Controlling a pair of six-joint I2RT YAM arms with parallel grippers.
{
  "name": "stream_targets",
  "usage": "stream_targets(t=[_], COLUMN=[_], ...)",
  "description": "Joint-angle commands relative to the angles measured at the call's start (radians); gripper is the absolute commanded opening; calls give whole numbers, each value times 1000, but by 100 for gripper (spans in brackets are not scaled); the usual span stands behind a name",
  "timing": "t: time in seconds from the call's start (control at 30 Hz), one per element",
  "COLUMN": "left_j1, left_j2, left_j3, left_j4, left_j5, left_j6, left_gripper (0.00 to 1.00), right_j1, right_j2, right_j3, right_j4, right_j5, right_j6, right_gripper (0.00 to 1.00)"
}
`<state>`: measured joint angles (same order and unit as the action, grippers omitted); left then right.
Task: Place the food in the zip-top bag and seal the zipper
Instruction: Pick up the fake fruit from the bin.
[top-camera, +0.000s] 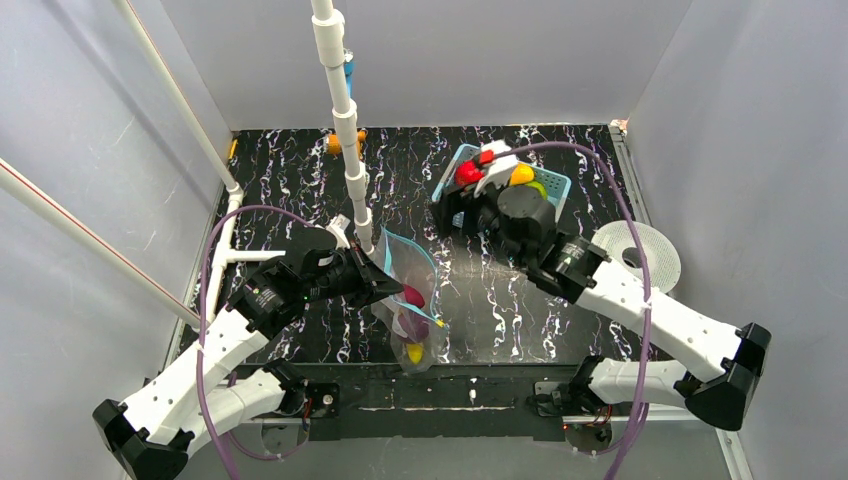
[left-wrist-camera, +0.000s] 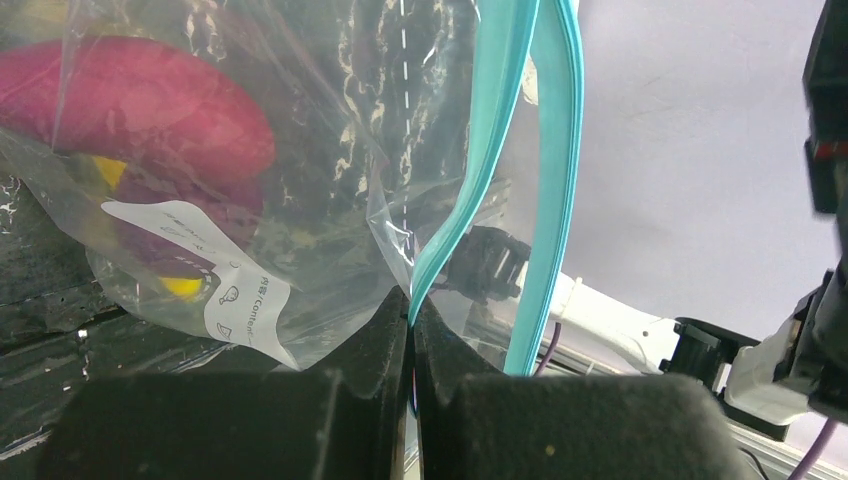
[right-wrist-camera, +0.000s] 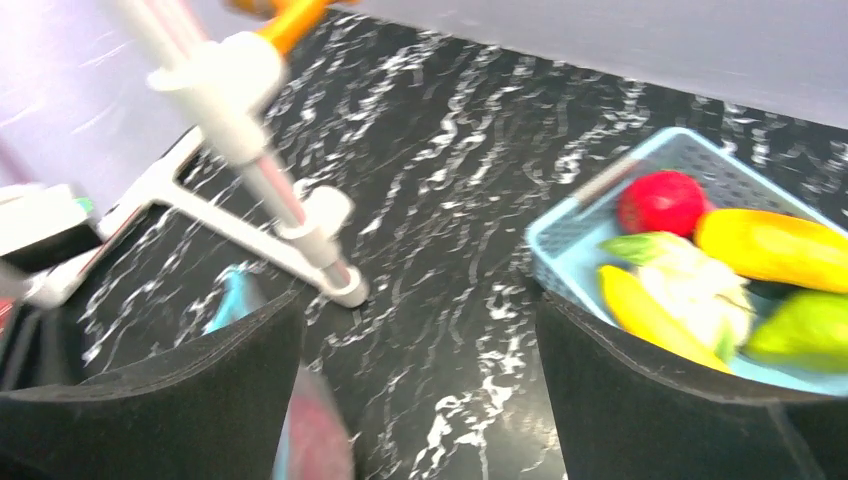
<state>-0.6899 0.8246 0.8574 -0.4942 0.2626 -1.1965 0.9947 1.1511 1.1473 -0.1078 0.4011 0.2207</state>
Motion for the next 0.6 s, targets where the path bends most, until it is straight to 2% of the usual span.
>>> stream_targets(t=[0.0,0.17,0.3,0.47,0.57], left_j1=[3,3,4,3,3], left_j2=[-22,-36,-36,-39,-39], left_j3=[5,-3,-6,-5,-6], left_j4=[-18,-21,-22,-28,-28], left_j5=[8,0,1,1,-2], left_j6=[18,12,12,14,14], left_gripper=[0,0,0,0,0], right_j1=[-155,-303,-393,-422,-423], right_j2=[10,99,210,461,578], right_j3=[61,117,187,411,527], right_j4=[-1,-108,-180,-439,-571], right_j5=[13,-60,-114,-79,-72], right_j6=[80,112,75,-12,-41], right_gripper=[90,92,98,98,92])
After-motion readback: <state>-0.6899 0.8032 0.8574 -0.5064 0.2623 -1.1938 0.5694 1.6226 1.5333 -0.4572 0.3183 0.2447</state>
